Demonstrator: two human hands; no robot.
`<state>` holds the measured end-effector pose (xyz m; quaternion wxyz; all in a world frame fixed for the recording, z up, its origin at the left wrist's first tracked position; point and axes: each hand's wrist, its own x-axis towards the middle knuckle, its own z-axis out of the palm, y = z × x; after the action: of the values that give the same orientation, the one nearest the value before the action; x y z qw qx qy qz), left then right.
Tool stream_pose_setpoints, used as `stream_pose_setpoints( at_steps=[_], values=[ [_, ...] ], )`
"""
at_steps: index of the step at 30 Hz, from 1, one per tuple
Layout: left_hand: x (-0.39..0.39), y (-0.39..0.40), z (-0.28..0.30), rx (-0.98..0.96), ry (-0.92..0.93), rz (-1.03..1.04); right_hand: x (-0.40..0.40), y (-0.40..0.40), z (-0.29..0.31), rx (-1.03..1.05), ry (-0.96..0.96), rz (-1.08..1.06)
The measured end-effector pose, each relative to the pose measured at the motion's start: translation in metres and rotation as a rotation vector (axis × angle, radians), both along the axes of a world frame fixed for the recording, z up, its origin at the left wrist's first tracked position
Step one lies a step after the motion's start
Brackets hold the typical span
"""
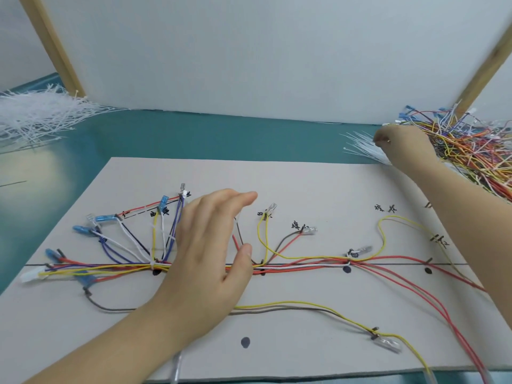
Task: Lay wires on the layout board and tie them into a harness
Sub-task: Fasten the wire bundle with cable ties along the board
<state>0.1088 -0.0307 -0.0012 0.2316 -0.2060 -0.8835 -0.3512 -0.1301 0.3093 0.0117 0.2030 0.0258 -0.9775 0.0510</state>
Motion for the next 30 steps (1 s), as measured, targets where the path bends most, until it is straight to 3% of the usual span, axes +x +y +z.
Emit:
stream_pose_setpoints(
  at_steps=[4, 6, 9, 11, 15, 20, 30],
  values=[
    [0.0, -0.001, 0.001, 0.034, 0.011, 0.021, 0.021, -0.02, 0.018, -0.145, 0.101, 0.093],
    [0.0, -0.002, 0.002, 0.014, 0.034, 0.026, 0.04, -0.048, 0.036, -0.443, 0.117, 0.199],
    [0.0, -0.002, 0.003, -0.015, 0.046, 0.03, 0.09, -0.1, 0.065, -1.134, -0.024, 0.478],
    [0.001, -0.002, 0.003, -0.012, 0.039, 0.036, 0.127, -0.124, 0.073, -1.313, -0.16, 0.67],
    [0.002, -0.004, 0.005, -0.098, 0.076, 0.07, 0.17, -0.149, 0.065, -1.269, -0.328, 0.792],
    [-0.001, -0.003, 0.003, -0.383, 0.08, 0.063, 0.182, -0.155, 0.032, -1.284, -0.459, 0.698],
    [-0.003, -0.008, 0.003, -0.331, -0.074, -0.022, 0.18, -0.16, 0.012, -1.273, -0.484, 0.617]
  ],
)
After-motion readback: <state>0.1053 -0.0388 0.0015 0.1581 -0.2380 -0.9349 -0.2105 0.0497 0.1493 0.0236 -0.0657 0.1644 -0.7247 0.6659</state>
